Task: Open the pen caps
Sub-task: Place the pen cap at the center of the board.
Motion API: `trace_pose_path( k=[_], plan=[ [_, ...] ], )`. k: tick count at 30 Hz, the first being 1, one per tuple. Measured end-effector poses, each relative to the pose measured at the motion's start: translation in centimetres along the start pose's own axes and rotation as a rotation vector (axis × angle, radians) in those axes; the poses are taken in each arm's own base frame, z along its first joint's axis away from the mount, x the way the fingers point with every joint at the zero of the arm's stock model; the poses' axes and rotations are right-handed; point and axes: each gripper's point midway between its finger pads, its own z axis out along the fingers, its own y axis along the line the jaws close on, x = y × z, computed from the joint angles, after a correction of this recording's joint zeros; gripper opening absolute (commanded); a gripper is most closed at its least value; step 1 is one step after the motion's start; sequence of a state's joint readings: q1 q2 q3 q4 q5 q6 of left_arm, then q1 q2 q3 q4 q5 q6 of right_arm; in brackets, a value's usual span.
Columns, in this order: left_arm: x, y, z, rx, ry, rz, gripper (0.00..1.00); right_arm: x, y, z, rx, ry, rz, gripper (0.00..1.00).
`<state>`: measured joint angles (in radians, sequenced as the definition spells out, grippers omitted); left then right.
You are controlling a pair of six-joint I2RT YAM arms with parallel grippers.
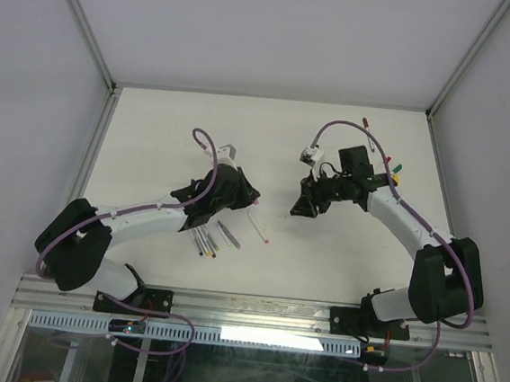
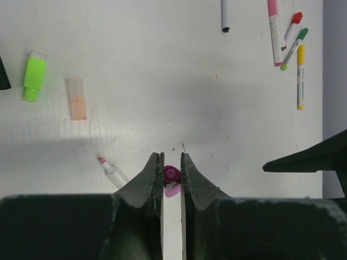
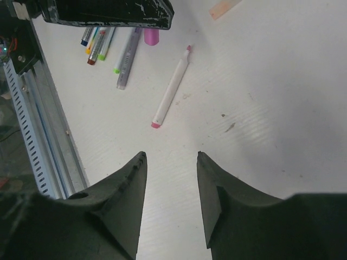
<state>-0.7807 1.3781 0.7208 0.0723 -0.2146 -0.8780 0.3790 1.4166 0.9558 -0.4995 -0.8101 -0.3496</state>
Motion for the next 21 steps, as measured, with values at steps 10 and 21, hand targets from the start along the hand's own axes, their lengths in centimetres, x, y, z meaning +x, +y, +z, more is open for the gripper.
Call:
trace_pose_path(
  k=[10, 21],
  plan=[
    [2.0, 0.8, 5.7, -0.166, 0.104, 0.108, 0.00, 0.7, -1.9, -1.5, 0.047, -0.004, 0.026, 0.44],
    [1.7, 3.4, 8.3, -0.338, 0.117, 0.236, 0.02, 0.7, -2.7, -2.2, 0.069, -0.016, 0.041, 0.44]
  ],
)
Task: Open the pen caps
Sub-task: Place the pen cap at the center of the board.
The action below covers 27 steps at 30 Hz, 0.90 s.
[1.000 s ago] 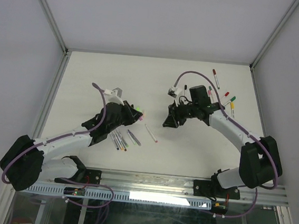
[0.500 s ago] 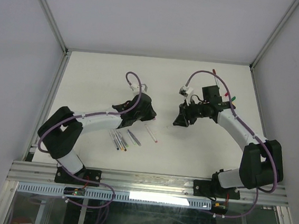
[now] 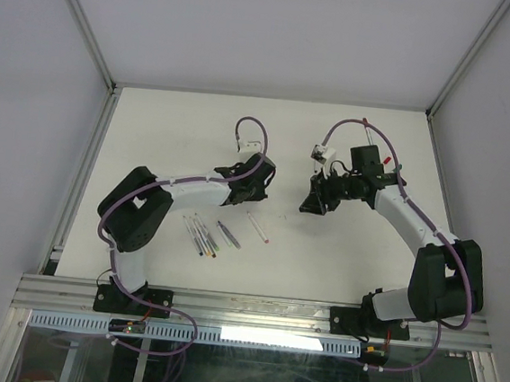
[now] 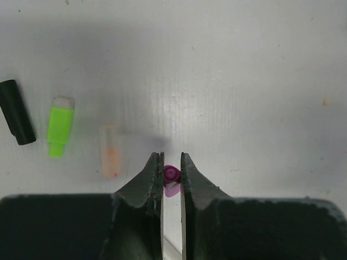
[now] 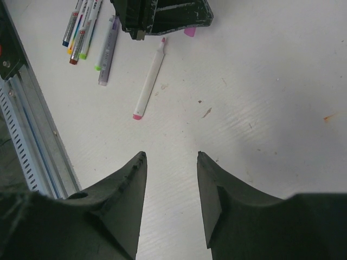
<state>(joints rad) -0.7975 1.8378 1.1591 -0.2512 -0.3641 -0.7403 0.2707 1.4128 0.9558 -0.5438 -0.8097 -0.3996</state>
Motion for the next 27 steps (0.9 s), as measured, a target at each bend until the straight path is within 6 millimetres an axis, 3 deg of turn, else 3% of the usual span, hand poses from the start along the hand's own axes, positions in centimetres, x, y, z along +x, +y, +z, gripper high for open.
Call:
trace_pose_path(
  k=[6, 17, 27],
  plan=[
    [0.8, 1.6, 0.8, -0.065, 0.024, 0.042, 0.10, 0.0, -0.1, 0.0, 0.001, 0.000, 0.001, 0.45],
    [-0.2, 2.4, 1.2, -0.108, 0.010, 0.074, 0.21, 0.0, -0.3, -0.2, 0.008, -0.005, 0.008, 0.45],
    [-1.2, 2.7, 1.4, -0.117, -0.003, 0.099, 0.23, -0.1, -0.6, -0.5, 0.012, -0.014, 0.018, 0.45]
  ],
)
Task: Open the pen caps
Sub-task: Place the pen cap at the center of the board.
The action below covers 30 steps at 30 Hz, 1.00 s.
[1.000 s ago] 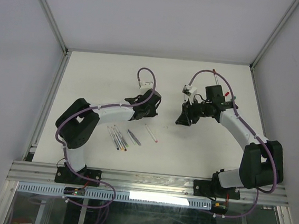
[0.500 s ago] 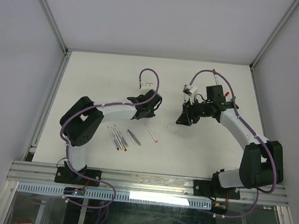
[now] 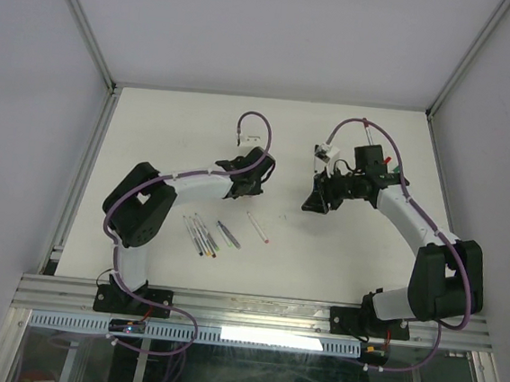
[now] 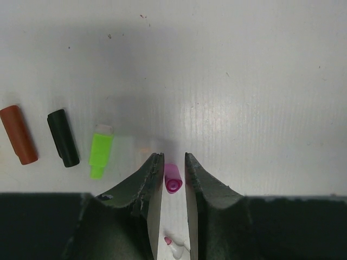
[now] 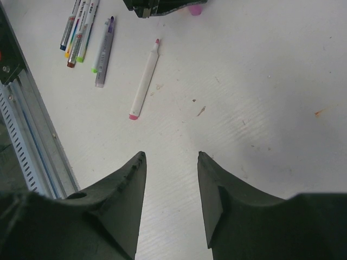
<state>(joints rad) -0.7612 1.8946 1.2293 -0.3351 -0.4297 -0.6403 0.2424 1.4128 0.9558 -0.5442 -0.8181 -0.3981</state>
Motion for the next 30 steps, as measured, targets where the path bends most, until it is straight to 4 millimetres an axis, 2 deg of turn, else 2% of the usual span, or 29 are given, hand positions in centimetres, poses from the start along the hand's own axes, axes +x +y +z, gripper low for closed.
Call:
trace_pose_path(
  k=[10, 14, 17, 20, 24, 27, 29, 30],
  plan=[
    [-1.7, -0.4, -0.7, 0.010, -0.033, 0.027, 0.28, -0.1, -0.1, -0.2, 0.001, -0.006, 0.008, 0.45],
    [-3.4, -0.6, -2.5, 0.039, -0.072, 0.031, 0.30, -0.3, -0.1, -0.4, 0.002, -0.018, 0.004, 0.45],
    [-5.2, -0.8, -4.8, 0.083, -0.127, 0.028, 0.30, -0.7, 0.1, -0.8, -0.001, -0.034, -0.003, 0.46],
    [-5.9, -0.3, -7.1, 0.131, -0.174, 0.028, 0.34, -0.9, 0.0, -1.1, 0.001, -0.049, -0.003, 0.46],
    [-4.8, 1.5, -9.8, 0.197, -0.225, 0.043, 0.47, -1.3, -1.1, -1.5, 0.039, -0.066, 0.001, 0.46],
    [-3.9, 2.8, -11.4, 0.234, -0.260, 0.052, 0.65, -1.8, -2.6, -1.6, 0.117, -0.077, -0.012, 0.52],
    [-3.5, 3.5, -12.5, 0.265, -0.295, 0.058, 0.81, -2.4, -3.9, -1.9, 0.188, -0.091, -0.036, 0.76],
    [-3.4, 3.9, -13.1, 0.284, -0.316, 0.056, 0.88, -2.7, -4.5, -2.0, 0.215, -0.097, -0.044, 0.85]
  ],
)
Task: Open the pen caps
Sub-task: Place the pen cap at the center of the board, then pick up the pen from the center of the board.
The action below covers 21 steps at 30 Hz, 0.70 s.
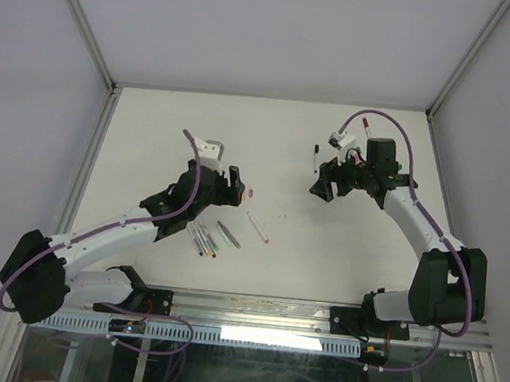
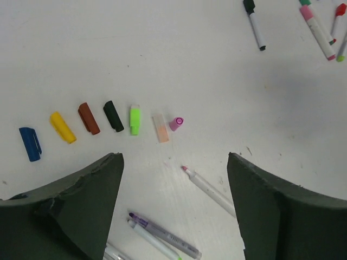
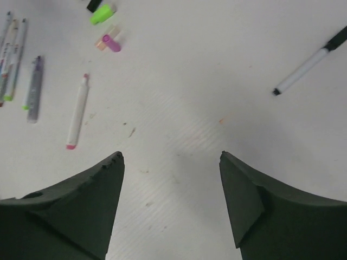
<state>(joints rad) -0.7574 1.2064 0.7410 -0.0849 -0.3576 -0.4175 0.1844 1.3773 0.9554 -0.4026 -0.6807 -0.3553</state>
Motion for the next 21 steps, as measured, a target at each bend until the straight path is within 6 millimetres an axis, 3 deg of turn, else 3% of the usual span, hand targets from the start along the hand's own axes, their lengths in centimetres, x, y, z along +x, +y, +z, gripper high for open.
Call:
trace_pose_path(
  k=[2, 6, 8, 11, 17, 21],
  plan=[
    [-0.3, 0.3, -1.2, 0.032, -0.053, -0.010, 0.98, -0.7, -1.3, 0.0, 0.063, -0.019, -0.025, 0.89],
    [-0.2, 0.6, -2.9, 0.082, -0.123, -0.034, 0.99, -3.1, -4.1, 0.9, 0.133, -0.005, -0.006, 0.79],
    [0.1, 0.9, -3.5, 0.103, -0.144, -0.046, 0.99, -5.4, -6.2, 2.1, 0.153, -0.005, 0.019, 0.78],
    [0.8, 0.9, -4.3, 0.140, -0.160, -0.060, 0.99, -7.0, -8.9, 3.9, 0.193, 0.000, 0.057, 0.78],
    [1.4, 0.6, -5.6, 0.211, -0.188, -0.097, 0.99, -7.0, -12.7, 6.7, 0.252, 0.081, 0.154, 0.79],
    [1.5, 0.8, -6.2, 0.225, -0.210, -0.115, 0.99, -5.8, -13.4, 7.5, 0.281, 0.132, 0.191, 0.79]
  ],
)
